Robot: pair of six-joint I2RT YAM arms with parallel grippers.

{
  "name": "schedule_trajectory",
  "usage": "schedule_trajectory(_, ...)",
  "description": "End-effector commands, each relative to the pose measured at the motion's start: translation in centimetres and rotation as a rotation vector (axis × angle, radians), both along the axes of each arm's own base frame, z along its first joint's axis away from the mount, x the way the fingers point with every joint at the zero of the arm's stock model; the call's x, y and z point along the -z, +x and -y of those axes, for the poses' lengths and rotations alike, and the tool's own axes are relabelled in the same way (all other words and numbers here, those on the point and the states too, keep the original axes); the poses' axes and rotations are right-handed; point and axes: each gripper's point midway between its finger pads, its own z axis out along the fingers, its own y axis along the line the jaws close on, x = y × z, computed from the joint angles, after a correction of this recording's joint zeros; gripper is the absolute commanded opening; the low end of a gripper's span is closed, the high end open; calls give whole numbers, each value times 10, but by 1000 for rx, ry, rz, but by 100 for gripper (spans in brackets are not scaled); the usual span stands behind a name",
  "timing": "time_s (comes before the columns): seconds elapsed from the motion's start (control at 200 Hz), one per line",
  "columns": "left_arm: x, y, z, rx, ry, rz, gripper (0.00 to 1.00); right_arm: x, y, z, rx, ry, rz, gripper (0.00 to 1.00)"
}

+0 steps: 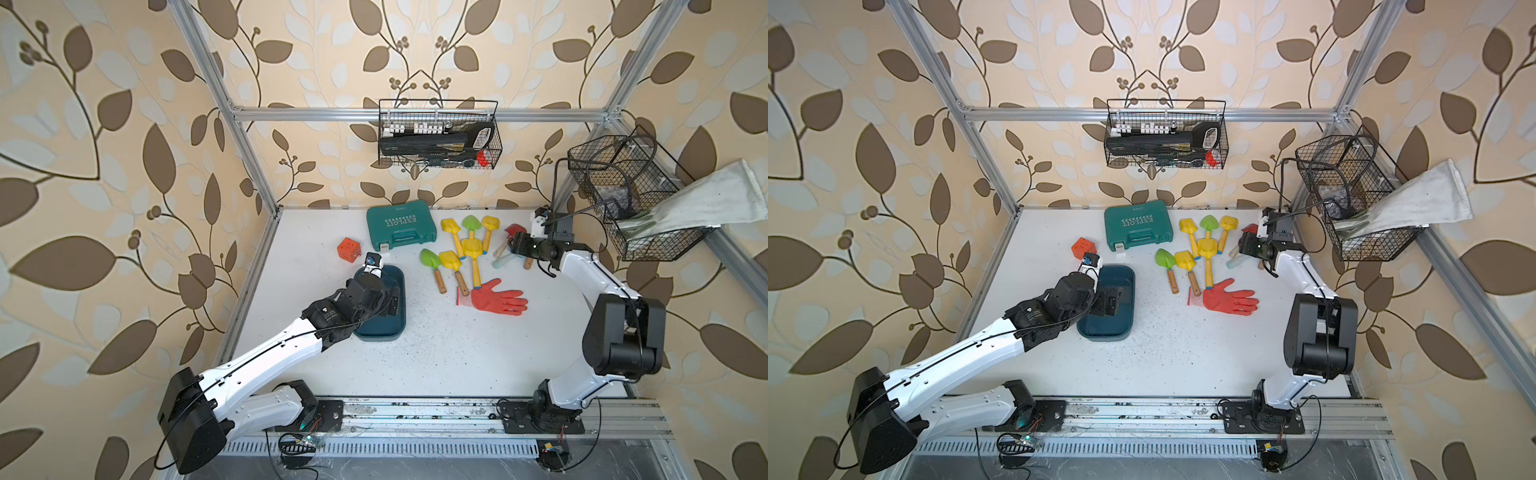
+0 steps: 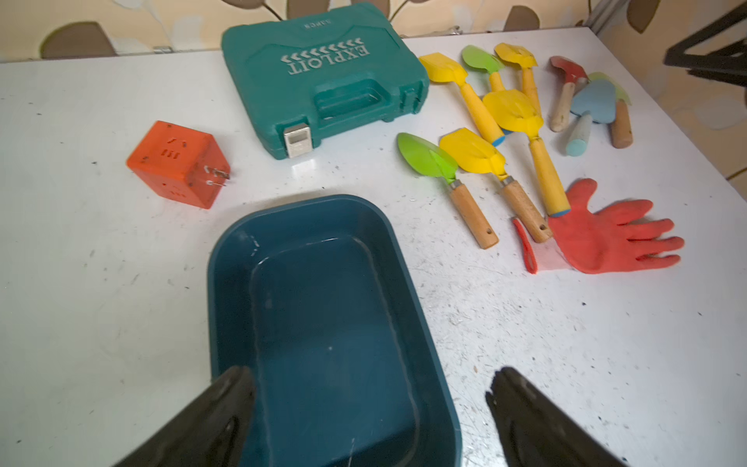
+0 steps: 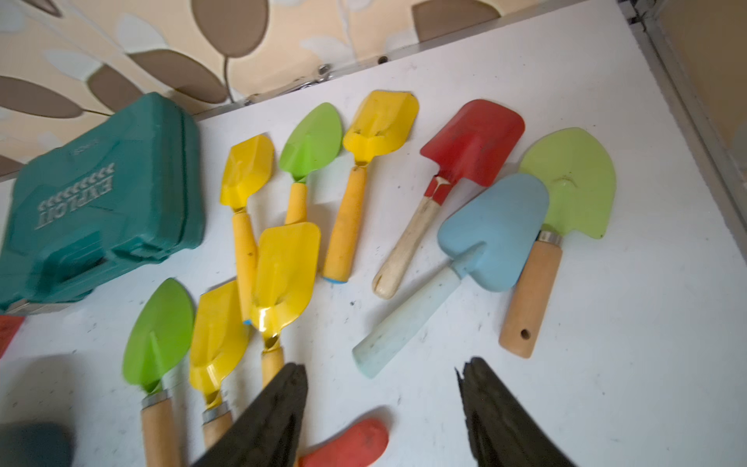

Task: Take the shovel out of the storage box
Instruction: Reset both arms

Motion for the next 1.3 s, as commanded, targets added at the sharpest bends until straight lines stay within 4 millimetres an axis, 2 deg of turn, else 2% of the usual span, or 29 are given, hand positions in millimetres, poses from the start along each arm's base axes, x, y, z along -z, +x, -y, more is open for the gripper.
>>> schedule_trajectory(0.0,-14,10,-29,-136,-2,89,99,-9,-20,-8,-10,10,71,64)
schedule_trajectory(0.085,-17,16,-53,-225,26,128,99,-20,-41,-15,-11,17,114,67)
schedule_trajectory(0.145,-19,20,-74,-314,58,172,99,-20,-53,-16,-7,5,131,71)
schedule_trajectory(0.15,-19,20,-76,-322,60,175,99,-19,-54,-17,-7,3,132,74)
schedule_trajectory(0.165,-20,21,-81,-343,68,186,99,-20,-57,-16,-6,-3,139,94)
schedule_trajectory(0.185,-19,22,-88,-369,79,196,99,-20,-60,-16,-9,-10,149,99)
schedule_trajectory(0.345,-21,35,-127,-487,250,344,99,-14,-71,-22,-56,-46,223,100)
schedule_trajectory(0.475,-15,49,-148,-521,345,393,99,6,-71,-22,-69,-78,286,100)
schedule_trajectory(0.545,-1,60,-165,-545,343,379,99,12,-67,-25,-89,-97,344,99)
schedule_trajectory(0.675,44,78,-211,-635,322,286,99,34,-66,-24,-95,-120,320,100)
schedule_trajectory(0.75,69,81,-230,-671,314,260,99,48,-64,-26,-112,-123,291,100)
schedule_trajectory(0.805,77,82,-241,-705,315,276,99,55,-64,-28,-122,-125,310,100)
schedule_trajectory(0.91,76,90,-242,-678,248,303,99,52,-63,-31,-141,-131,338,99)
schedule_trajectory(1.055,91,105,-233,-592,253,300,99,50,-62,-33,-148,-134,360,99)
schedule_trajectory(1.15,94,110,-234,-570,231,267,99,49,-63,-32,-145,-140,365,100)
schedule_trajectory(1.235,97,111,-235,-551,198,254,99,49,-67,-28,-123,-161,384,100)
schedule_trajectory(1.295,102,111,-228,-472,145,247,99,53,-70,-20,-67,-182,423,99)
